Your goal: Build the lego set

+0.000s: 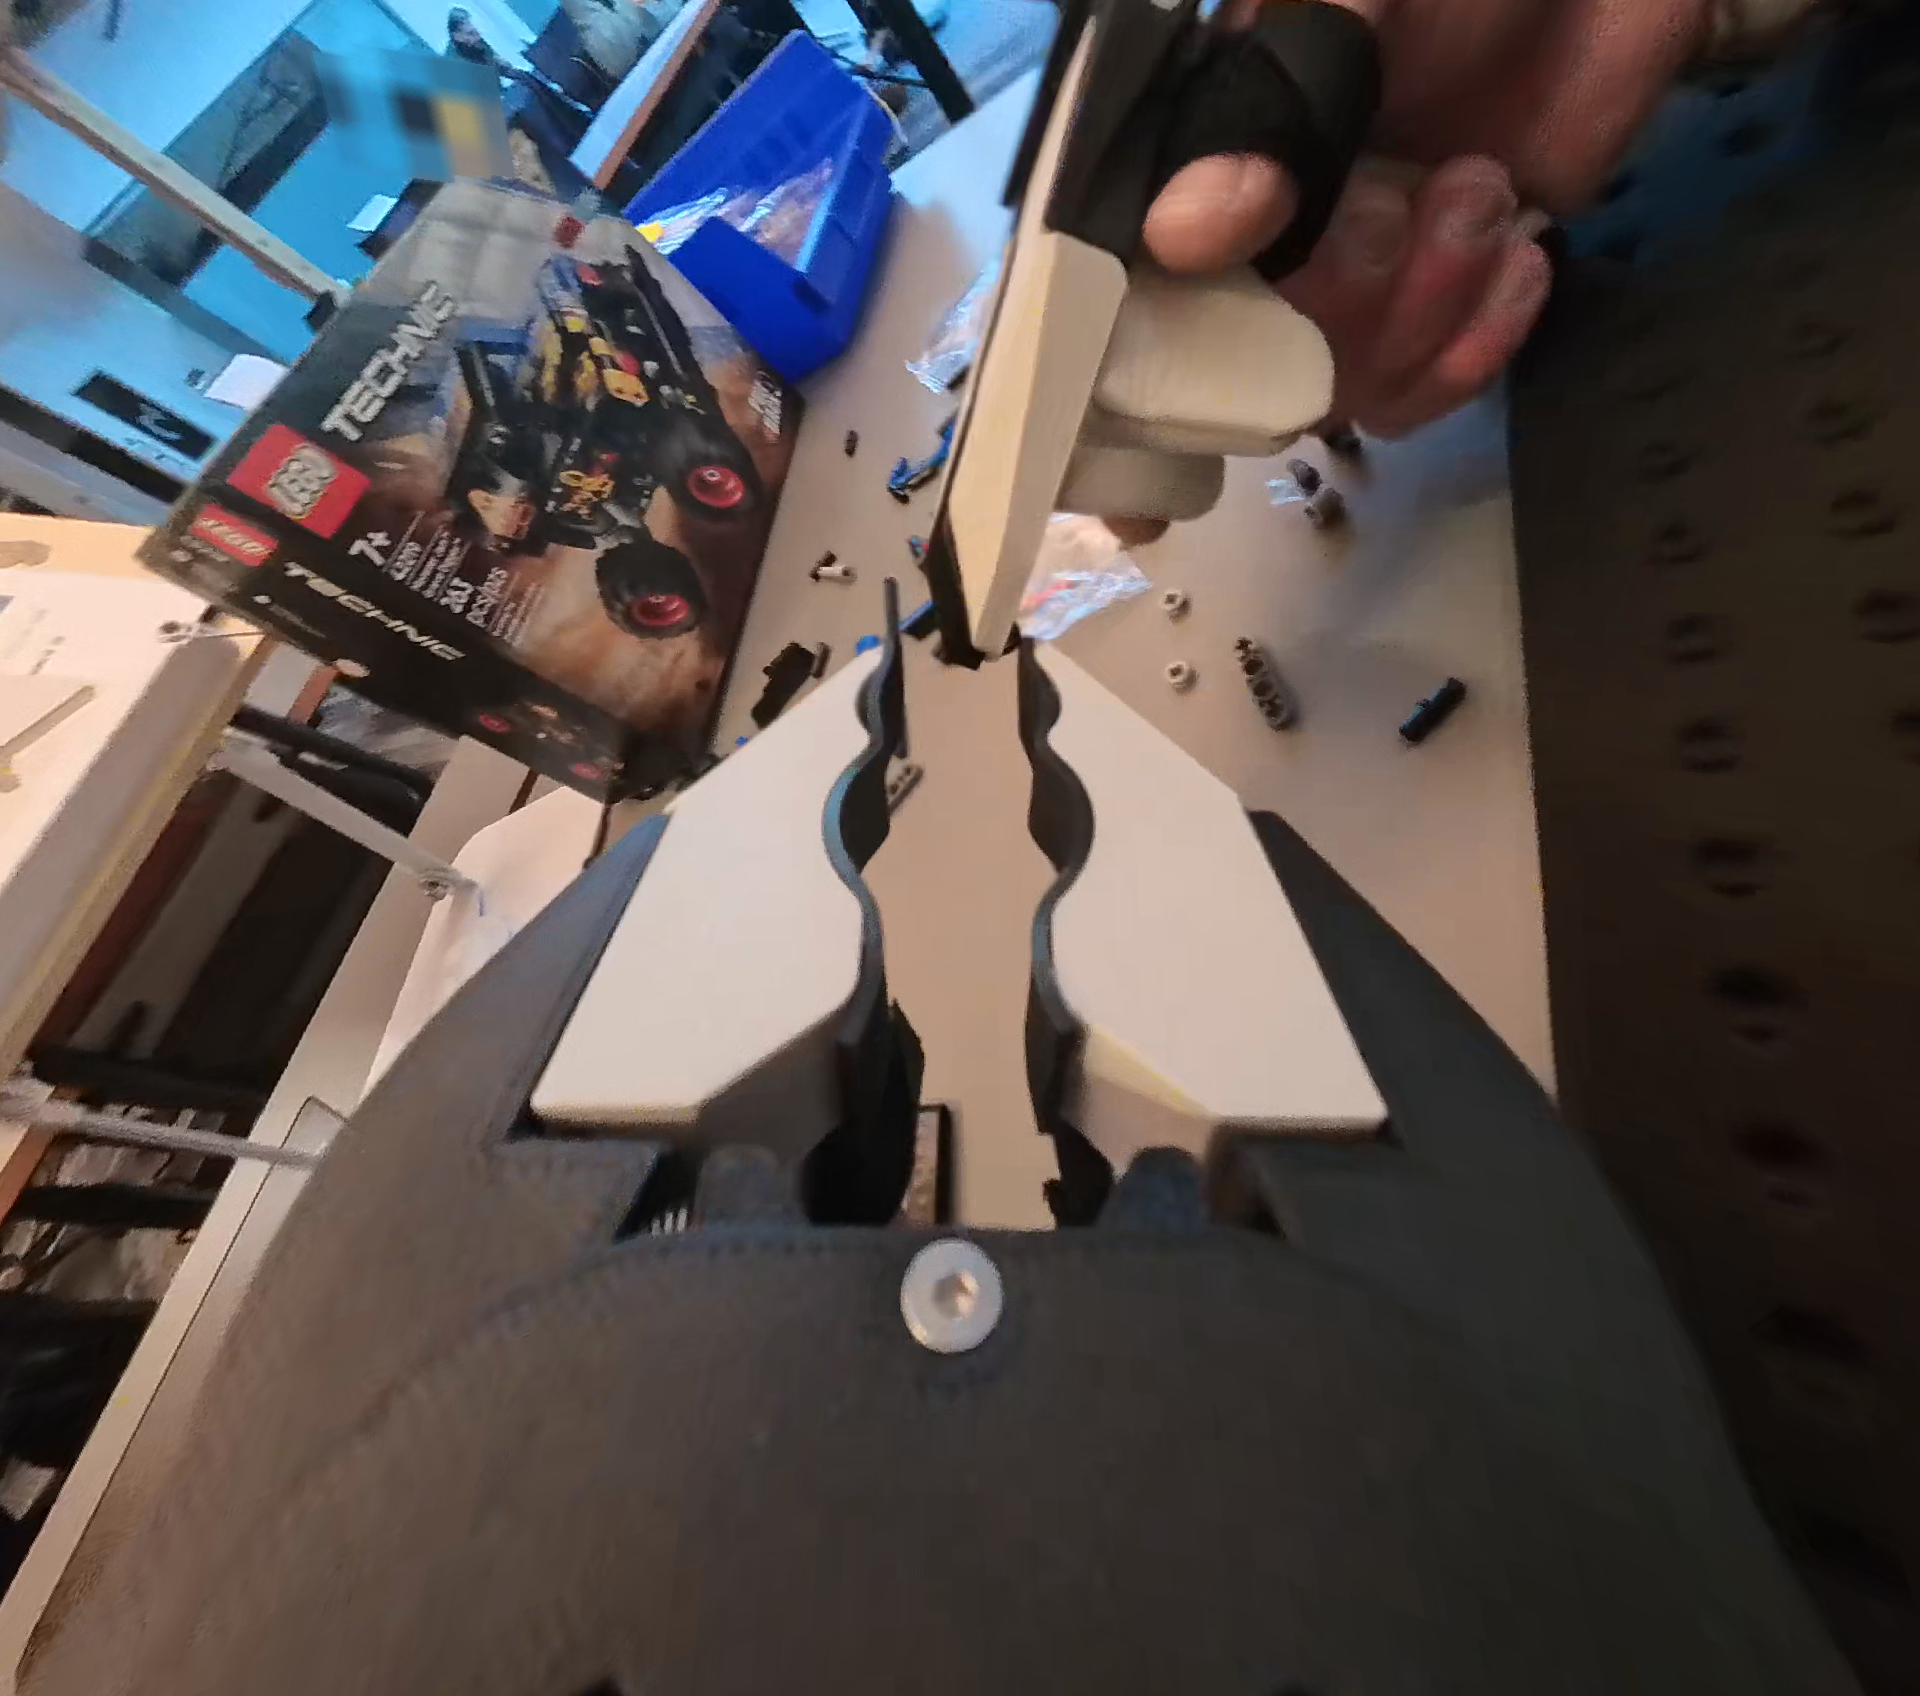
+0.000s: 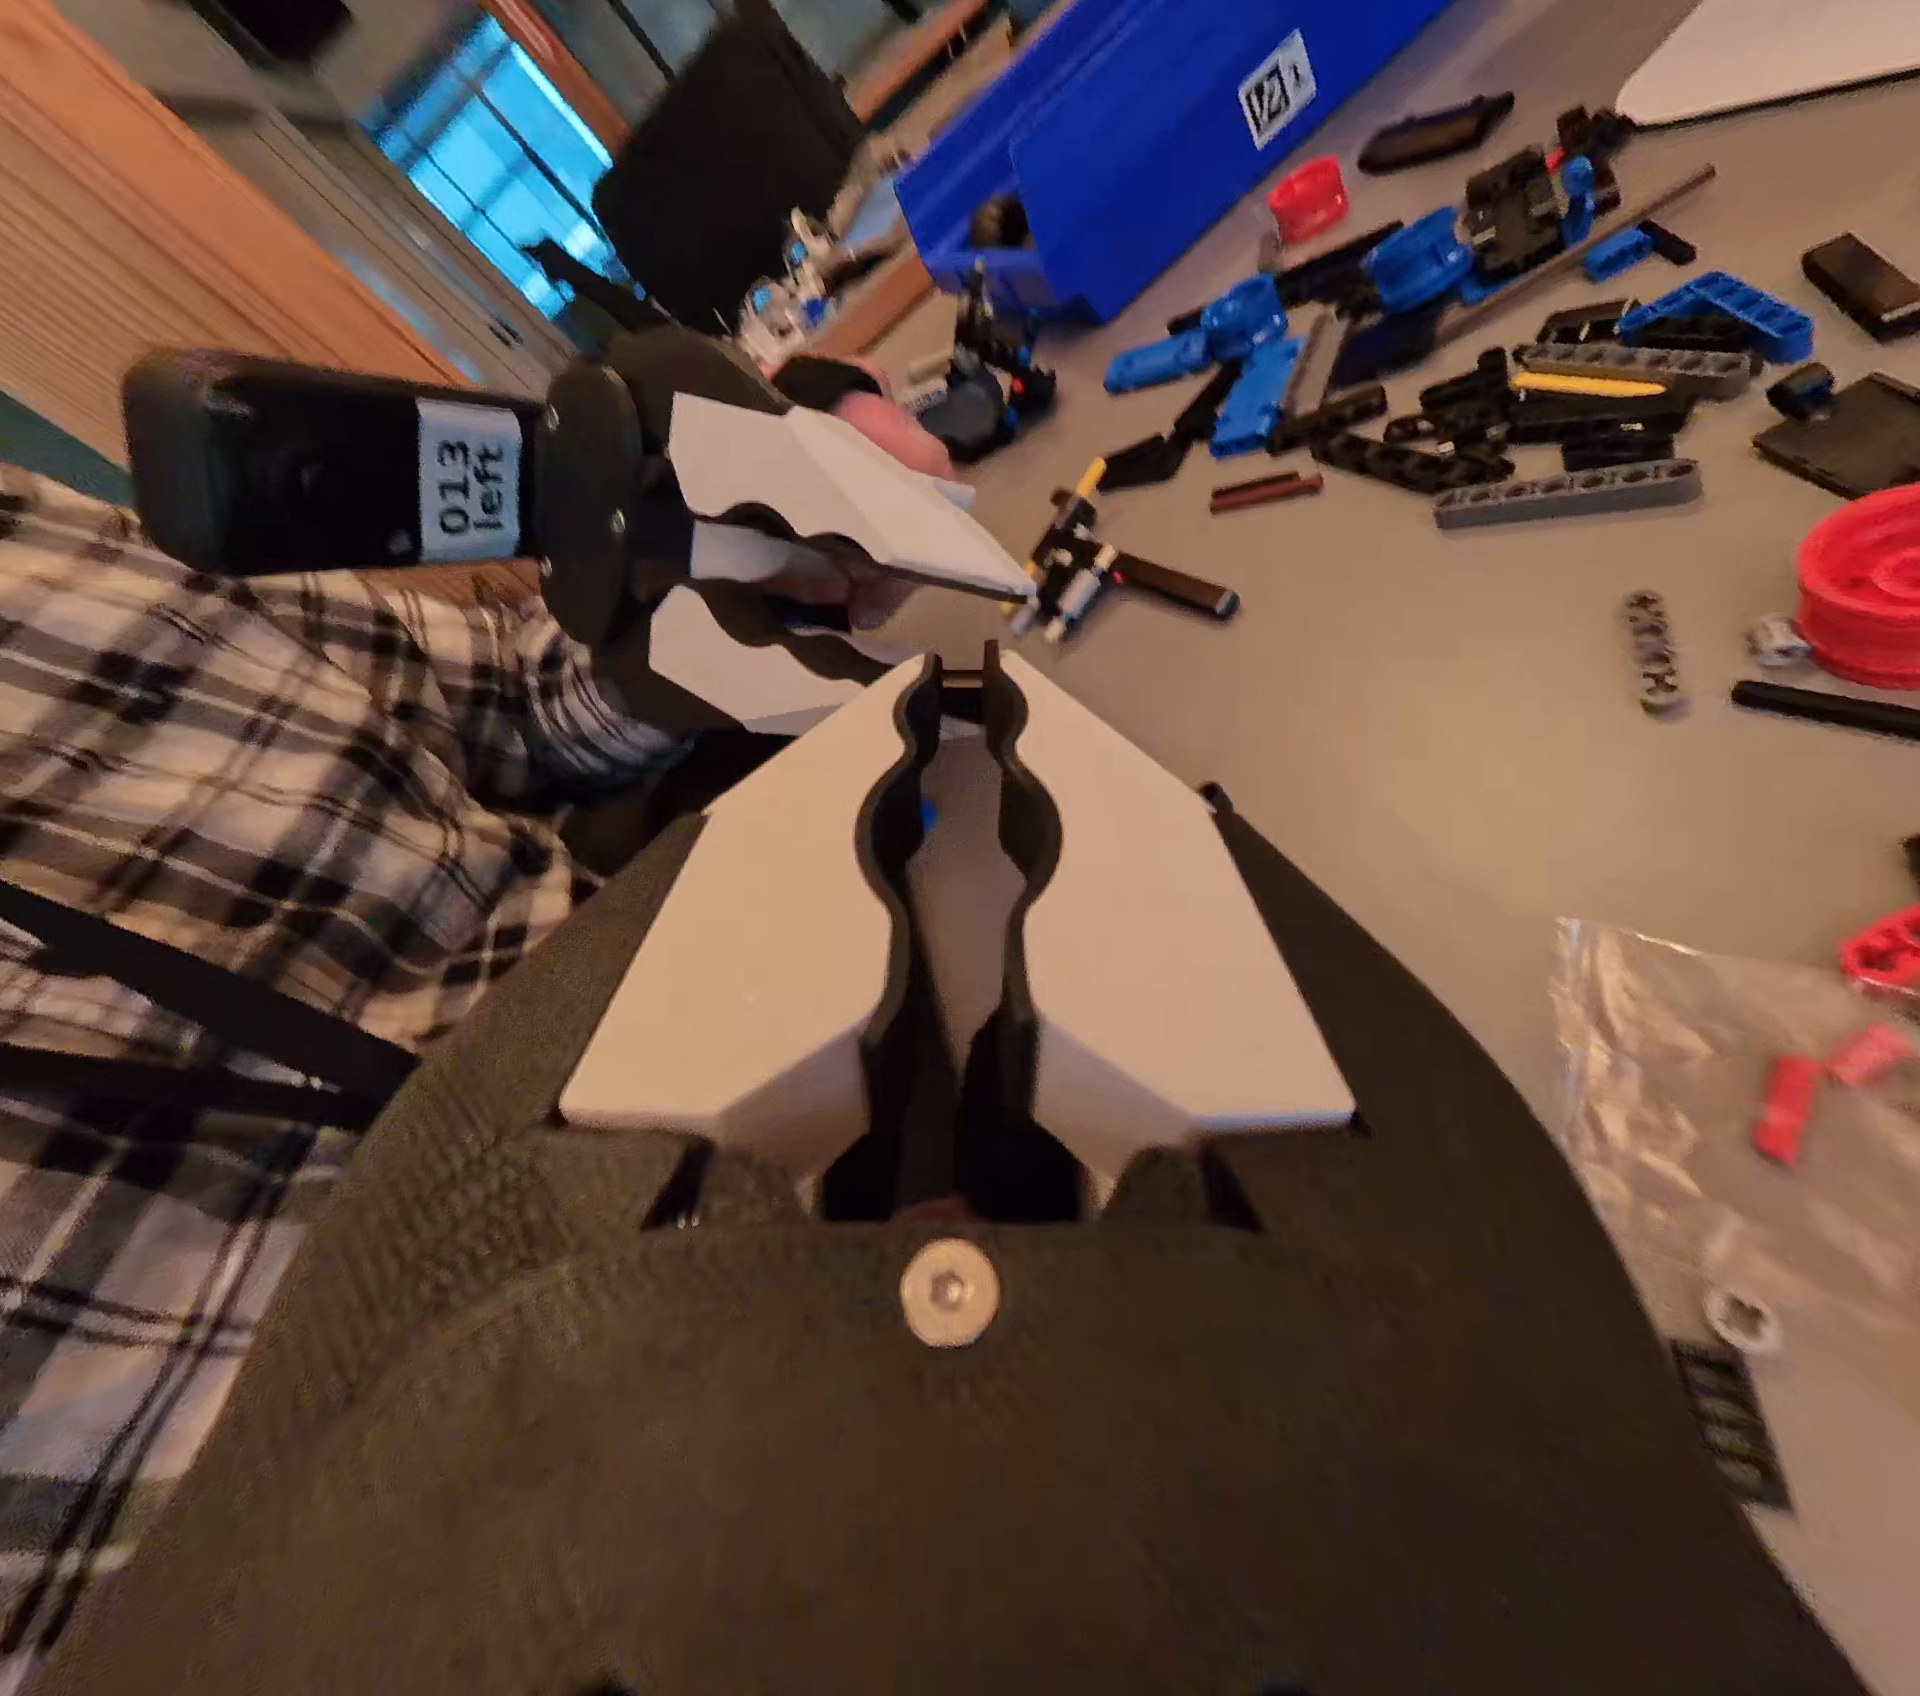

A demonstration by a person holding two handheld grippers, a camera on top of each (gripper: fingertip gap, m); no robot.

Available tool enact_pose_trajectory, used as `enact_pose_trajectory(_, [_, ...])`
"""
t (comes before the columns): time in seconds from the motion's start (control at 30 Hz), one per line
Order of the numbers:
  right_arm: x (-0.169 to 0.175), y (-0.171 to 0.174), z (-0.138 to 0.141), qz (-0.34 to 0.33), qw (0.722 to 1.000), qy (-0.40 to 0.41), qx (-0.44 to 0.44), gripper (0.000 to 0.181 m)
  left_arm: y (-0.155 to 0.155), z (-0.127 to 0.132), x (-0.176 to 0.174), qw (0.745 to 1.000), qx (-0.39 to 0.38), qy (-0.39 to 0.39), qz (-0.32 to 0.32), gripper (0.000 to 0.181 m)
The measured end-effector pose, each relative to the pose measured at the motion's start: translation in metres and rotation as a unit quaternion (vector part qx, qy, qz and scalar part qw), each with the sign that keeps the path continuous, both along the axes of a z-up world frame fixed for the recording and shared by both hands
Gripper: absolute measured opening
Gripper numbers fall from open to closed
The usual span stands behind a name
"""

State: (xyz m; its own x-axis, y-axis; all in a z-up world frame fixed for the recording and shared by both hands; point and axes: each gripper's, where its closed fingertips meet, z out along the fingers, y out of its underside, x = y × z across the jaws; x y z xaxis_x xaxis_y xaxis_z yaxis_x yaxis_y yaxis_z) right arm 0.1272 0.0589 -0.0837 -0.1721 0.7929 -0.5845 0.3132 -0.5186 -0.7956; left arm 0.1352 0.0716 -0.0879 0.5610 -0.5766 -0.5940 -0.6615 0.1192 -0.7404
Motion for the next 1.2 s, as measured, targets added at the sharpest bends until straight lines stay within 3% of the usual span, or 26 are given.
enact_pose_trajectory(0.37, [-0.012,0.005,0.03,-0.054,0.988,0.108,-0.096,0.008,0.002,0.026,-0.011,0.996,0.077,0.0,0.036,0.005])
enact_pose_trajectory(0.73, [-0.011,0.007,0.023,-0.094,0.994,0.051,0.036,0.008,0.003,0.02,-0.012,0.996,0.078,0.03,0.039,0.003])
enact_pose_trajectory(0.8, [-0.01,0.012,0.021,-0.112,0.991,0.035,0.068,0.017,0.004,0.021,-0.012,0.994,0.09,0.047,0.044,0.002])
enact_pose_trajectory(1.0, [-0.006,0.013,0.02,-0.125,0.982,0.0,0.14,0.01,0.004,0.022,-0.015,0.992,0.098,0.065,0.052,0.0])
enact_pose_trajectory(1.1, [-0.003,0.015,0.016,-0.134,0.978,-0.022,0.161,0.009,0.004,0.011,-0.01,0.993,0.075,0.079,0.038,0.0])
enact_pose_trajectory(1.2, [0.008,0.027,0.012,-0.143,0.974,-0.04,0.174,0.007,0.005,0.01,-0.017,0.998,0.04,0.041,0.033,0.0])
